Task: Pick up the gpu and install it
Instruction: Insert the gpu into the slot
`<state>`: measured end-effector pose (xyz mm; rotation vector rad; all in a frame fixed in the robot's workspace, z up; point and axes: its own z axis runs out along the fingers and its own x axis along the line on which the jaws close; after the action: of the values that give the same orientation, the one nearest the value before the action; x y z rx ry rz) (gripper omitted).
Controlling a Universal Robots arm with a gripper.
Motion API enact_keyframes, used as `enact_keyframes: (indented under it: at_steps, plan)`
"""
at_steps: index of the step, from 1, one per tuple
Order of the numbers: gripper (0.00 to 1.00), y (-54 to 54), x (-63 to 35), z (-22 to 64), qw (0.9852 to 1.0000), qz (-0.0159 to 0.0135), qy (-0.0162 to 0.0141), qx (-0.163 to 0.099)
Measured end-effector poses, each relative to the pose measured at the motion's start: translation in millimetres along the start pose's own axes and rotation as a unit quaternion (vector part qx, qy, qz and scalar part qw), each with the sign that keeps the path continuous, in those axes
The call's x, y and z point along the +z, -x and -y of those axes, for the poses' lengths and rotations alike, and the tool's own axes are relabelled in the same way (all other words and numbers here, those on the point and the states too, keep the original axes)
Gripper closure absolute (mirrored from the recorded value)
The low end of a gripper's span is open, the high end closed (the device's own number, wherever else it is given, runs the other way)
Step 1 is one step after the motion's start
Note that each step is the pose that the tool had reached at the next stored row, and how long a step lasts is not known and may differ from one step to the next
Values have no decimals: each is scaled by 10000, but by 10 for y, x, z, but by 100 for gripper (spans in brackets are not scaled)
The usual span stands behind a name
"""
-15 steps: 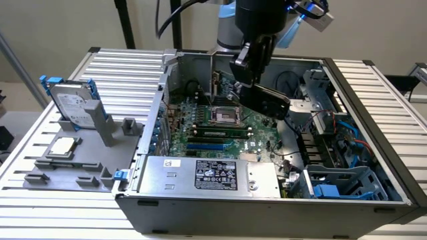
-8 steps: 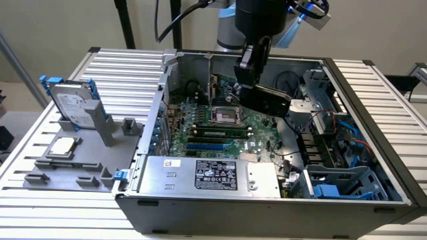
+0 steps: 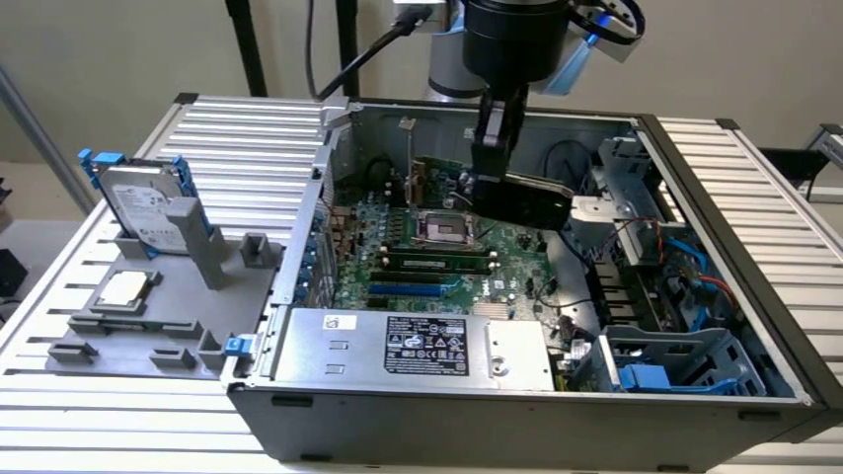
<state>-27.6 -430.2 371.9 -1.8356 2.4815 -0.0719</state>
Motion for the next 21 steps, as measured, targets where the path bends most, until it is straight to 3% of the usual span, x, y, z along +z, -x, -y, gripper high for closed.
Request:
enact_keyframes:
  at_steps: [5,13,21]
  plan:
    - [73,-1,31,-6,9992,24,10,-394]
    - [73,-28,47,-98,9987,-13,149,-492]
    - [73,-74,161,-250,9979,-9,157,-627]
